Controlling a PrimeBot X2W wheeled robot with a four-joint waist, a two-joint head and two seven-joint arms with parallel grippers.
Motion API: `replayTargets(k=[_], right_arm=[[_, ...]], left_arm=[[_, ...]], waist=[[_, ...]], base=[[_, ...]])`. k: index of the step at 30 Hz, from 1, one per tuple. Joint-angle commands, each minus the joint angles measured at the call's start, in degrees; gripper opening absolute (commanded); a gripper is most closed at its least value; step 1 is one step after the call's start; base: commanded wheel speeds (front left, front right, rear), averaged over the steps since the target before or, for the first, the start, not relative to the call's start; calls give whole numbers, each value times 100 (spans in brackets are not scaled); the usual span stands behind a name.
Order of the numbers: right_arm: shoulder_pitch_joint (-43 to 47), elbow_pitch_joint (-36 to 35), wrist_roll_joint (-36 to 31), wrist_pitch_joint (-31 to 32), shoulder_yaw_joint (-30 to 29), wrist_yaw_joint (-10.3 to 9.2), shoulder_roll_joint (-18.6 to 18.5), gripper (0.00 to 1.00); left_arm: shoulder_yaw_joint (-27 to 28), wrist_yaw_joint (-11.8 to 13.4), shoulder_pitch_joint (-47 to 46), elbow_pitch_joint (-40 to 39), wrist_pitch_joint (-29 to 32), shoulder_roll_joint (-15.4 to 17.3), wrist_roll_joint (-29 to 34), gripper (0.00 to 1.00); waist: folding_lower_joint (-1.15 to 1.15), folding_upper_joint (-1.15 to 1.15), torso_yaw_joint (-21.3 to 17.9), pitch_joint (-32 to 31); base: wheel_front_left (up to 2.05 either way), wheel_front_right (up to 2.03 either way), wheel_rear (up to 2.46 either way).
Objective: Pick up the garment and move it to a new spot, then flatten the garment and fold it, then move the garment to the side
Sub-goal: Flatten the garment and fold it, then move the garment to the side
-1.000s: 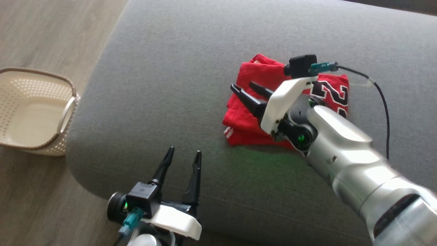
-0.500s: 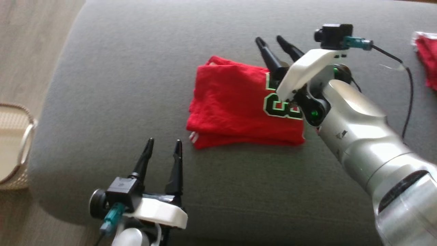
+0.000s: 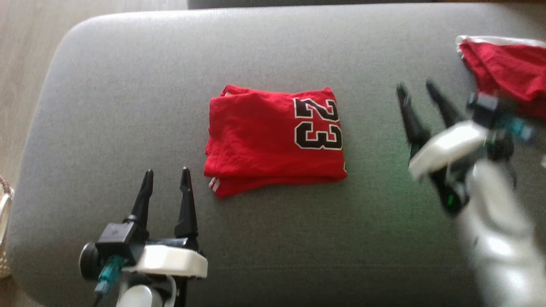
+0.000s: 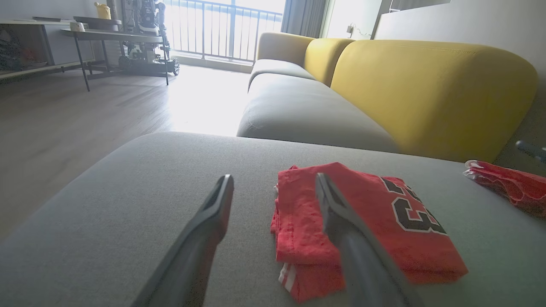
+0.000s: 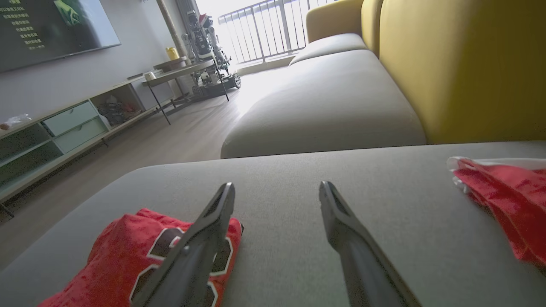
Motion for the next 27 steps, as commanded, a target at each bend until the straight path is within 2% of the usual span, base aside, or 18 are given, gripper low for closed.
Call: replayTargets(k=[1, 3, 6, 10, 17, 27], right_arm=[[348, -592, -480, -52, -258, -2, 267, 100], [981, -1307, -1209, -53, -745, -2, 507, 100], [1762, -2257, -2023, -53, -1121, -2, 724, 100], [2547, -3145, -2574, -53, -1358, -2, 808, 100], [3400, -3736, -2305, -53, -1421, -2, 816, 100], [3683, -3824, -2207, -53, -1350, -2, 817, 100]], left_arm=[[241, 21, -22, -224, -35, 0, 57, 100], [280, 8, 38, -246, -35, -2, 78, 100], [312, -17, 123, -269, -35, -8, 97, 100], [368, -23, 223, -343, -35, -18, 188, 100], [465, -47, 483, -469, -35, -29, 492, 100], [519, -90, 645, -410, -35, -37, 735, 100]], waist=[[0, 0, -58, -133], [0, 0, -66, -213], [0, 0, -61, -312], [0, 0, -20, -477], [0, 0, 23, -746], [0, 0, 22, -865]], base=[[0, 0, 0], [0, 0, 0], [0, 0, 0], [0, 0, 0], [0, 0, 0], [0, 0, 0]])
